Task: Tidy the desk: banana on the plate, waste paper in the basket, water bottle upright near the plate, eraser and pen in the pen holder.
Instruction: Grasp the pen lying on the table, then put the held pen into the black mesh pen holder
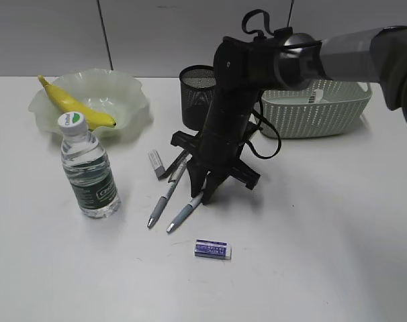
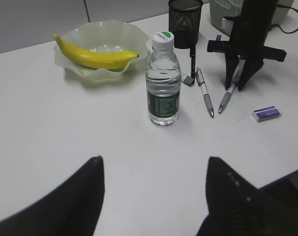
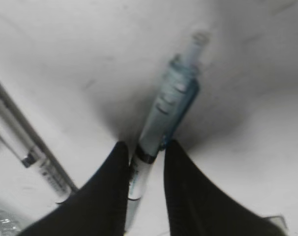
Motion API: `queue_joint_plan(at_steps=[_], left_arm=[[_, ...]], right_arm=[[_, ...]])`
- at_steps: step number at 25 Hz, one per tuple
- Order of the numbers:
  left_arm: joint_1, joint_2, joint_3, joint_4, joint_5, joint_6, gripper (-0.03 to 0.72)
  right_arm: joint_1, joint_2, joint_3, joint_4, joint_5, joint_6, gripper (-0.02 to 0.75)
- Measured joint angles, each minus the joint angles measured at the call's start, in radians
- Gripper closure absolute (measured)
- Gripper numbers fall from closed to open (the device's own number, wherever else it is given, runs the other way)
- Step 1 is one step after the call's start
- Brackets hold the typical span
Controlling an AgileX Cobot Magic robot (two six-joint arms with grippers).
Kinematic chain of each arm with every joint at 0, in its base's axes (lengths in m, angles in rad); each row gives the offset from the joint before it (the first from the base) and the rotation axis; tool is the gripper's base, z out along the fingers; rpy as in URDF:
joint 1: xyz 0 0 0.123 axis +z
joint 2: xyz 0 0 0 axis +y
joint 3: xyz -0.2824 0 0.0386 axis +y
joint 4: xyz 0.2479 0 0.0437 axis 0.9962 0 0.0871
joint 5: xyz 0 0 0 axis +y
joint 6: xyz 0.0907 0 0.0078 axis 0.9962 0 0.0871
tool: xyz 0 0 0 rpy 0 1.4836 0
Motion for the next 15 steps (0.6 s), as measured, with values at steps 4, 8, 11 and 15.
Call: queue_joint_plan(at_steps=[4,8,11,15], left_arm=[[0.000,0.000,0.000,0.002,0.000,0.000,0.206],[0.000,0.000,0.000,0.002,0.000,0.000,0.206],[0.000,0.000,0.000,0.002,0.000,0.000,0.206],[0.000,0.000,0.000,0.002,0.000,0.000,0.206]], right_arm=[[0.000,0.009,-0.030,-0.004,0.018,-0.017,0.636],[0.000,0.023,-0.144,-0.077,0.113,-0.022,0.636],[0.000,0.023,-0.285,-0.175,0.166,-0.051,0.636],[0.006,0.023,-0.497,-0.227,0.171,-0.166,0.636]])
